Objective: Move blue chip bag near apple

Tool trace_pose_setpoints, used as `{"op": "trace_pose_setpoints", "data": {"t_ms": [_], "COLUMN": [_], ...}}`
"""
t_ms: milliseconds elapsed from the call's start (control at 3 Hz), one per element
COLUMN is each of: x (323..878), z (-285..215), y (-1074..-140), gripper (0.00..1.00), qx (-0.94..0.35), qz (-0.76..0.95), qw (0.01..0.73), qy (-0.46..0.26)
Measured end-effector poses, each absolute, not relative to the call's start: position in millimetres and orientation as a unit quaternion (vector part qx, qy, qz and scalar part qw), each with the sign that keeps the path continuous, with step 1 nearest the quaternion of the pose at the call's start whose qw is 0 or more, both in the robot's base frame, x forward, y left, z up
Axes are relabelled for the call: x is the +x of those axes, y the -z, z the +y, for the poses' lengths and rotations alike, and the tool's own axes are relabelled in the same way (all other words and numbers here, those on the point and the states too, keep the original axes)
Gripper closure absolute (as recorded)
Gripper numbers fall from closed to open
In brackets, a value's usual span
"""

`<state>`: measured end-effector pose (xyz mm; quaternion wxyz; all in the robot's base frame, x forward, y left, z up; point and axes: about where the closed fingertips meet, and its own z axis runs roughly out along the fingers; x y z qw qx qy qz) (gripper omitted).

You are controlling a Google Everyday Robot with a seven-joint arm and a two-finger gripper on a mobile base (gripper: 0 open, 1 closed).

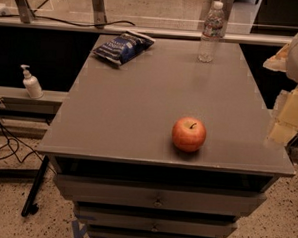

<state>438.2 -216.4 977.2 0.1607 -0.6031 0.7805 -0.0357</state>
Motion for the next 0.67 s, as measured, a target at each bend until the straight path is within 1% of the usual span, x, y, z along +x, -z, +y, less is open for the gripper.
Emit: {"op": "trace_pose_setpoints", "data": {"t_ms": [333, 667], "x": [438, 482], "z": [-216, -206], "y": [-977, -983], "gripper": [0.00, 0.00], "qx": [-0.603, -0.621], "qz": [0.780, 0.758], "qw": [0.161, 0.198], "qy": [0.036, 0.021]}}
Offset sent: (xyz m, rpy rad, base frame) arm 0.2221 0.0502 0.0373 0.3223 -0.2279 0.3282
